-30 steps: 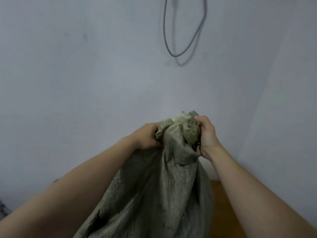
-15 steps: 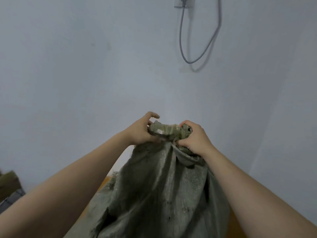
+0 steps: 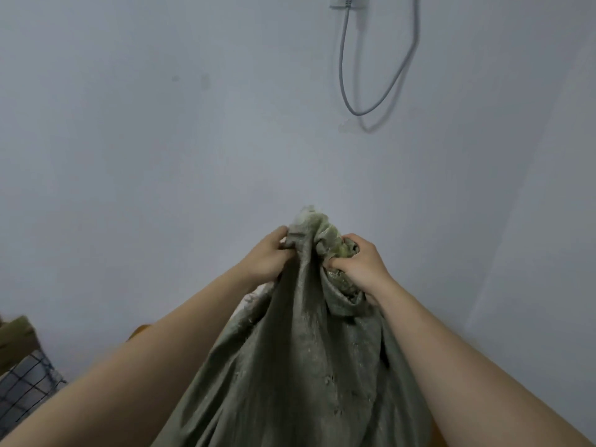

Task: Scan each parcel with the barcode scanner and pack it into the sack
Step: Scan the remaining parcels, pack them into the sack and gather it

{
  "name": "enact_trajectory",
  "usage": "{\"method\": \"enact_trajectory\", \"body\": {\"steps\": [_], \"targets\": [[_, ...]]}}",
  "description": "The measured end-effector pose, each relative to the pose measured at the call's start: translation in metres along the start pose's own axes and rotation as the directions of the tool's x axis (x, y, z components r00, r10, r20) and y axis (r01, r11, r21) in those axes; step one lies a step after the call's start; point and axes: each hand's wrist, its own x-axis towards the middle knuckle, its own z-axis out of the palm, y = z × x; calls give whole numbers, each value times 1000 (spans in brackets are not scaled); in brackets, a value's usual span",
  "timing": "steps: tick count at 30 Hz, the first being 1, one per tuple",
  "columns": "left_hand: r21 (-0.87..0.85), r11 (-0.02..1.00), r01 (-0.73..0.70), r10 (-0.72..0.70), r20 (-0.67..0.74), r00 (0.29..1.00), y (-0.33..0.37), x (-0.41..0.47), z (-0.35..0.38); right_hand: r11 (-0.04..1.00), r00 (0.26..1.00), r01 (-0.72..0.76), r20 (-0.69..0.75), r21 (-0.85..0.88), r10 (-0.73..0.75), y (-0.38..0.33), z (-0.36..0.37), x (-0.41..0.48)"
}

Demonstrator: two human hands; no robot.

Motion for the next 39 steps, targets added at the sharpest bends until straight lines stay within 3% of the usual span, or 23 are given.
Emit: {"method": "enact_trajectory", "body": {"steps": [2,4,6,8,10,12,13,18,21,24,26,29,32,35,39], "targets": [[-146,985,-90,112,148,983,-2,-7,21,999,999,-26,-38,41,28,-2,11,-1],[-189,968,-165,209,249,945,-8,-7,38,973,994,-106,11,205,106,-5,19,-4],[-118,961,-248,269,220,938,-18,-1,48,805,956,-277,234,525,176,-10,21,-11],[46,964,-261,255,111,961,-25,4,45,663,921,-338,379,668,89,-11,19,-16],[240,944,-227,224,41,974,-27,6,36,767,927,-256,374,588,24,1,14,-14],[360,902,-237,234,54,971,-26,8,24,953,947,-80,320,292,-19,16,7,-11],[397,881,-256,247,75,966,-23,8,20,984,941,-18,337,175,-43,23,5,-10],[630,691,-355,284,214,934,-3,14,-2,989,898,64,425,131,-114,21,7,-7],[678,620,-395,364,198,910,27,23,-23,981,939,166,289,103,-189,-15,10,11],[718,558,-417,516,93,852,81,41,-50,951,943,306,125,50,-310,-75,4,44],[748,513,-421,589,50,807,105,51,-60,931,928,357,85,72,-362,-101,-1,58],[812,427,-398,576,95,812,112,57,-61,937,935,347,60,40,-349,-104,3,56],[807,452,-379,574,62,817,130,58,-69,916,914,401,-71,-6,-400,-120,3,61],[782,482,-395,639,-6,769,135,62,-73,896,888,445,-136,6,-440,-132,2,64],[807,472,-355,595,5,804,123,61,-64,914,898,406,-175,-22,-403,-121,11,55]]}}
